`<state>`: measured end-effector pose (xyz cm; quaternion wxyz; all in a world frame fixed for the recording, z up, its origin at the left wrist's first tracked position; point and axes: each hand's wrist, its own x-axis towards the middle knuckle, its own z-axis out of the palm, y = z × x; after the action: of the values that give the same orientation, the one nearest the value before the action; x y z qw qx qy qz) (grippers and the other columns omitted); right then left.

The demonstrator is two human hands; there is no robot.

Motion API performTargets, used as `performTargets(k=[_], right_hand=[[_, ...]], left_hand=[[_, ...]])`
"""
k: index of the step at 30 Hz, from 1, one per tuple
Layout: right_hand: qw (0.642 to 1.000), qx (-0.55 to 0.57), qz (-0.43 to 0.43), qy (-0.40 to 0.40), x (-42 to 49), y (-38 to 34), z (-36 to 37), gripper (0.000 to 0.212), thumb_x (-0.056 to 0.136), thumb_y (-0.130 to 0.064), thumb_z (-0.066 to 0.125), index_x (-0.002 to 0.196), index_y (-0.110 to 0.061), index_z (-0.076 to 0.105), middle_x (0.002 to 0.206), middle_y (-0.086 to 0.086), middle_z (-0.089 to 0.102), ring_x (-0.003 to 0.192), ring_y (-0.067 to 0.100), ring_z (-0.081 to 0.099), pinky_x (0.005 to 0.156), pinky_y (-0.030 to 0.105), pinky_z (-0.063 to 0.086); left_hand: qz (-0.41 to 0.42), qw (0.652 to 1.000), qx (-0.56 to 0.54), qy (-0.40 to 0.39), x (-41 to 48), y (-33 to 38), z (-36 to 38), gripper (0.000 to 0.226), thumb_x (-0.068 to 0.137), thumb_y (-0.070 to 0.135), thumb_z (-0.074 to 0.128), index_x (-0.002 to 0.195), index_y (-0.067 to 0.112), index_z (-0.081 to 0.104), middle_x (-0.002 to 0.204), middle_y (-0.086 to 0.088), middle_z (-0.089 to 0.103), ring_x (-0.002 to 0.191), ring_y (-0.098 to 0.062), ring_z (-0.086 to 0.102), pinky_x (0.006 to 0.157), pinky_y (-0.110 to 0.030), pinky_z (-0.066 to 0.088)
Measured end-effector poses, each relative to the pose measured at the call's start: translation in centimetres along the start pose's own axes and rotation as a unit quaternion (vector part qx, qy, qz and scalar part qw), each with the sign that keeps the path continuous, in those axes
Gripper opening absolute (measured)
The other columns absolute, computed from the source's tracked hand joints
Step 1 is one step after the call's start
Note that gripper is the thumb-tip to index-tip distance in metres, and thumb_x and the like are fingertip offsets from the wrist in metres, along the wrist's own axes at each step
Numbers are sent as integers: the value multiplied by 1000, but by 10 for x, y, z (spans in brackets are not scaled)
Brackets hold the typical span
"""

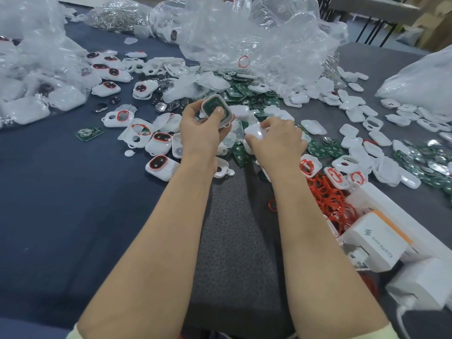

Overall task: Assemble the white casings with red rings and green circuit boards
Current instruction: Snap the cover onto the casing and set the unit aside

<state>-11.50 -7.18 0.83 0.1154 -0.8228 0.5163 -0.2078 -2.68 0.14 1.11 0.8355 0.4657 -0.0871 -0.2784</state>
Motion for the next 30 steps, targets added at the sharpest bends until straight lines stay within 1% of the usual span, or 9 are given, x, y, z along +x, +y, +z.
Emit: performTargets(k=[3,5,7,10,14,17,22,26,30], right_hand=[[1000,-19,3,-6,1,-1,0,50,84,-47,62,122,-15,57,127,11,53,122,32,45,99,43,31],[1000,4,-2,3,1,0,0,48,84,-44,62,122,-14,57,124,9,55,120,31,47,99,42,32],[994,99,-35,43,0,0,-2,43,85,-35,64,121,-12,58,119,8,57,114,27,51,97,36,37],[950,276,-101,100,-5,-7,-8,39,83,-22,70,117,-7,58,109,9,59,99,21,56,88,25,44],[897,436,-73,16,-9,-15,-14,36,85,-18,71,117,-7,59,102,3,66,96,15,64,88,26,53],[869,491,-59,-28,-9,-14,-16,33,86,-15,70,116,-8,59,96,-2,66,92,9,65,84,20,53],[879,468,-90,-19,-8,-14,-13,36,84,-11,72,116,-6,58,102,2,64,95,13,64,84,19,53],[914,381,-137,24,-11,-19,-5,42,81,-15,75,118,-6,59,111,9,61,101,20,62,92,32,51],[931,308,-184,68,-15,-23,0,41,79,-16,75,117,-5,61,111,7,56,98,13,55,90,25,47]], left_hand=[[-20,1000,-14,1,1,0,0,15,94,2,56,102,13,50,111,-16,63,80,-22,69,70,-24,58],[-29,999,-15,2,1,1,1,6,97,10,54,98,15,50,109,-15,63,82,-24,69,71,-25,58],[-42,999,-21,8,1,1,1,4,100,19,50,97,16,50,108,-16,64,85,-26,69,69,-26,58],[-58,998,-27,15,5,0,1,14,102,24,44,105,12,50,110,-18,64,86,-27,68,70,-29,58],[-63,998,-22,15,6,0,1,21,102,26,41,113,10,51,104,-14,65,80,-23,68,67,-27,58],[-60,998,-20,17,6,0,1,20,102,26,41,110,11,52,100,-13,65,74,-18,68,63,-25,57],[-41,999,4,19,4,1,2,16,103,22,40,94,17,53,93,-8,63,78,-17,63,60,-23,55],[-40,999,-5,20,3,2,3,14,101,9,39,103,16,51,102,-12,60,81,-18,60,57,-21,55],[-32,999,-4,13,2,3,4,16,101,6,38,105,16,51,106,-13,61,81,-18,62,55,-21,54]])
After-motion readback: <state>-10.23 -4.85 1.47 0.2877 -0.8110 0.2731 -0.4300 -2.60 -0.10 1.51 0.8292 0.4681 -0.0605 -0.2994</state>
